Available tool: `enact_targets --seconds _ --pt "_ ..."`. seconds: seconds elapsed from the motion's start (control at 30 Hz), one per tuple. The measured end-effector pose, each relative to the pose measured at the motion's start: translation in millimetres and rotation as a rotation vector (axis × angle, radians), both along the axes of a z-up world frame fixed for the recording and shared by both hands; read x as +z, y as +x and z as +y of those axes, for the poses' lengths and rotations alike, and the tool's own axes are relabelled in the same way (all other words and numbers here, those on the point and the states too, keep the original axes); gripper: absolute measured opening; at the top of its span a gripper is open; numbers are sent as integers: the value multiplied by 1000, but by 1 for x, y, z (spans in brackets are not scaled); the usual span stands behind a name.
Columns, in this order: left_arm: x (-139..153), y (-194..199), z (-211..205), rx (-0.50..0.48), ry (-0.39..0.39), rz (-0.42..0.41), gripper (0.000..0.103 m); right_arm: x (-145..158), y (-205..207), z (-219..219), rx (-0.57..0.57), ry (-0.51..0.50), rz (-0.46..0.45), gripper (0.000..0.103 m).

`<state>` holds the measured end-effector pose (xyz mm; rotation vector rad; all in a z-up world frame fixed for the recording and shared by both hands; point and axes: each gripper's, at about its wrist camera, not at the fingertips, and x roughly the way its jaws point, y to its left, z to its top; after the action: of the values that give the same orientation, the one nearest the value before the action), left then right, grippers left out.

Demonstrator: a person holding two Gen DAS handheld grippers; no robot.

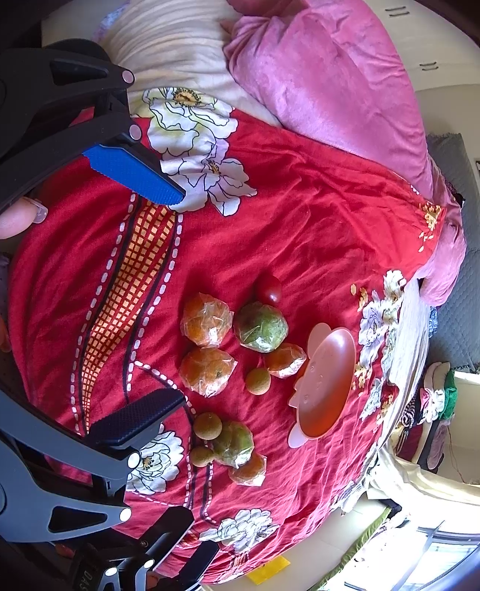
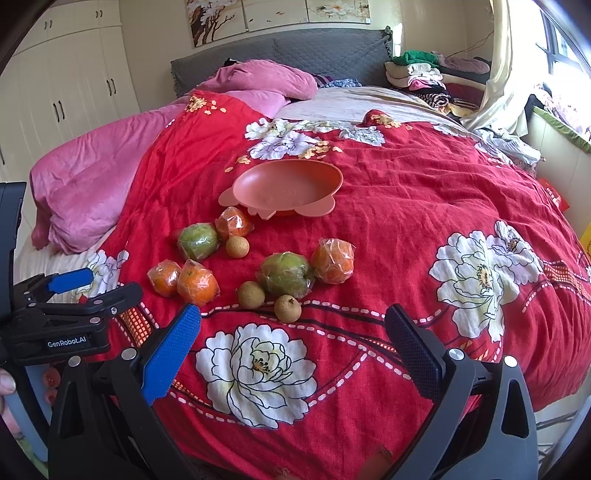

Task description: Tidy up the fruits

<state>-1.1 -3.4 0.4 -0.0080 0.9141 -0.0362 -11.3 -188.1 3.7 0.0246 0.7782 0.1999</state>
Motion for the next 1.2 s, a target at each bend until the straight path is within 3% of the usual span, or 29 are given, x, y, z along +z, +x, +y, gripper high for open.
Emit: enact_targets --seconds 0.83,1.2 --pt "-14 5 -4 -61 -38 40 94 -5 4 -2 -12 -8 8 99" --pt "-23 23 10 -58 -13 54 94 -27 23 -2 16 -37 66 99"
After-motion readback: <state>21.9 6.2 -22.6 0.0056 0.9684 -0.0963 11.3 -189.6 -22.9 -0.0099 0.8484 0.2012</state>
